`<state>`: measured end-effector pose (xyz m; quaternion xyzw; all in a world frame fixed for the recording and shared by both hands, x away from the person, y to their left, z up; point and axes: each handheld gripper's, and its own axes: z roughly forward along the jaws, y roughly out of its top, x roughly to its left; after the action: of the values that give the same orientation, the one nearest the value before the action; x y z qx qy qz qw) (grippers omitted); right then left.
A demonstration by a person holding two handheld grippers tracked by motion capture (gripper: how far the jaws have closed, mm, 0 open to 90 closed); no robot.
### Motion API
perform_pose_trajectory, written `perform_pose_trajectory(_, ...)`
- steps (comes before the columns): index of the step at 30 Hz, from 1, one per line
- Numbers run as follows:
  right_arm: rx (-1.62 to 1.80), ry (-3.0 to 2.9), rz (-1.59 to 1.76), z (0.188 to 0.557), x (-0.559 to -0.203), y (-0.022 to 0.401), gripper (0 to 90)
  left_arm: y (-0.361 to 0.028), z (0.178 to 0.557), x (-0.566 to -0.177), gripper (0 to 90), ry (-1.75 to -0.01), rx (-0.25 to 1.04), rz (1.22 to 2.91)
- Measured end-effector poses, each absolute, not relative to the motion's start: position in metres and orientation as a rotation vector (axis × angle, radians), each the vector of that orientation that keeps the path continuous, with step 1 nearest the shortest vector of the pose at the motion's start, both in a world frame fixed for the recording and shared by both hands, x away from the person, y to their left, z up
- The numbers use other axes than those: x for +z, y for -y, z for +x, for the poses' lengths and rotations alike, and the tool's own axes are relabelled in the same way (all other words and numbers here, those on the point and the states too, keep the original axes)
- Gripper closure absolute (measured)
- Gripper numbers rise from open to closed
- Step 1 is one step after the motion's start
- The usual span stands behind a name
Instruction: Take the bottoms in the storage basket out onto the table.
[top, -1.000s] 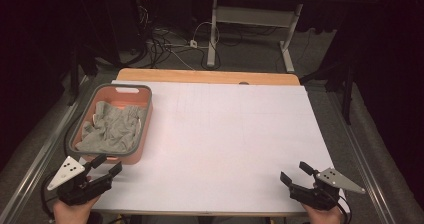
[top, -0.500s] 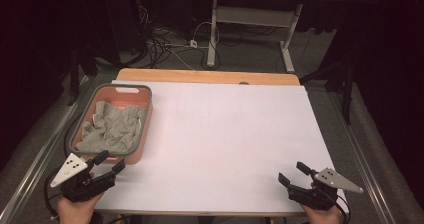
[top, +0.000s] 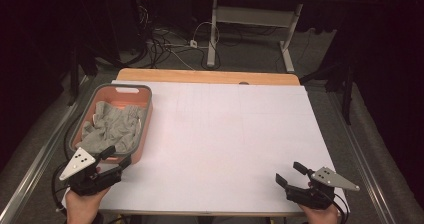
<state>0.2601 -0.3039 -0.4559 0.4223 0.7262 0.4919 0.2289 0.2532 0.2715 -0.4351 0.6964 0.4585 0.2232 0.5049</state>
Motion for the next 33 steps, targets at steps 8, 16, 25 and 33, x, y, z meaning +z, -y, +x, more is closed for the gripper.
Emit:
perform_pose_trajectory(8, 1.354, -2.006, 1.167, 0.262, -0.457, 0.304, 20.2, -0.263, 0.263, -0.432, 31.6, -1.063, 0.521, 1.710)
perform_pose_trajectory(16, 1.353, -2.002, 1.177, 0.262, -0.457, 0.304, 20.0, -0.253, 0.270, -0.429, 31.2, -1.029, 0.521, 1.729)
perform_pose_trajectory(25, 1.320, -2.015, 1.152, 0.264, -0.458, 0.303, 21.3, -0.242, 0.278, -0.430, 31.2, -1.013, 0.499, 1.751)
perform_pose_trajectory(33, 1.320, -2.020, 1.154, 0.264, -0.458, 0.302, 21.4, -0.236, 0.282, -0.428, 31.2, -0.998, 0.486, 1.749)
